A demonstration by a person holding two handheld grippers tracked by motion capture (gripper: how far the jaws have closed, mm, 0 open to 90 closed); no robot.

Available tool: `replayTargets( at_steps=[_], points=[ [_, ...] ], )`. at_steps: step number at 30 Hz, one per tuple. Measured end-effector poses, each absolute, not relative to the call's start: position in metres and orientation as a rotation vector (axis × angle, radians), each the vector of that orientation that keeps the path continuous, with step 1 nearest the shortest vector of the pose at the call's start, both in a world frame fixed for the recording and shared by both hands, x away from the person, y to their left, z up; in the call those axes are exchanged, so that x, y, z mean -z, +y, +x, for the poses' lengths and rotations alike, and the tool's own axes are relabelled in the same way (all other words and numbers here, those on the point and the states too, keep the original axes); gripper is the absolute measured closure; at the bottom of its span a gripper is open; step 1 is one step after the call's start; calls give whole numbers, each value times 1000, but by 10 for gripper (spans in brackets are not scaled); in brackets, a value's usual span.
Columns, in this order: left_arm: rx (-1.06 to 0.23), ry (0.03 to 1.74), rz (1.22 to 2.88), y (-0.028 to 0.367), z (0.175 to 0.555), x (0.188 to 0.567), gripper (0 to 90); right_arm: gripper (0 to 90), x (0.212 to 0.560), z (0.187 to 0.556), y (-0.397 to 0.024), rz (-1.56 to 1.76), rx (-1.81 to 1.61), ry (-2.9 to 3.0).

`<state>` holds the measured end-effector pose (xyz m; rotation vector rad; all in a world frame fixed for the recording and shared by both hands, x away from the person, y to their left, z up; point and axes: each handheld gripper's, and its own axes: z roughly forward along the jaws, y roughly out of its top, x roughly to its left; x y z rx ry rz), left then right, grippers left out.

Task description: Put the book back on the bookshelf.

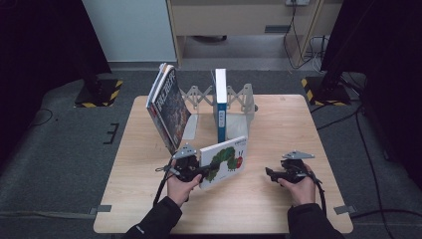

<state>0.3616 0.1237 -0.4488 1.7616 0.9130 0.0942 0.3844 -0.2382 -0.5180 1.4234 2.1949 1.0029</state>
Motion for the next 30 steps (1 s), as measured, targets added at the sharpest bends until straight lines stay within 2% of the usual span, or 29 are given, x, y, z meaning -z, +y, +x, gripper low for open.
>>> replayTargets(
  at_steps=[12,24,30],
  points=[
    [-173,911,1725,122,370,425,744,185,528,385,-242,1455,-914,2225],
    [-220,938,1675,110,387,416,744,85,533,384,-240,1399,-858,2221],
    [-249,951,1669,103,393,418,744,67,536,382,-241,1382,-885,2198]
  ],
)
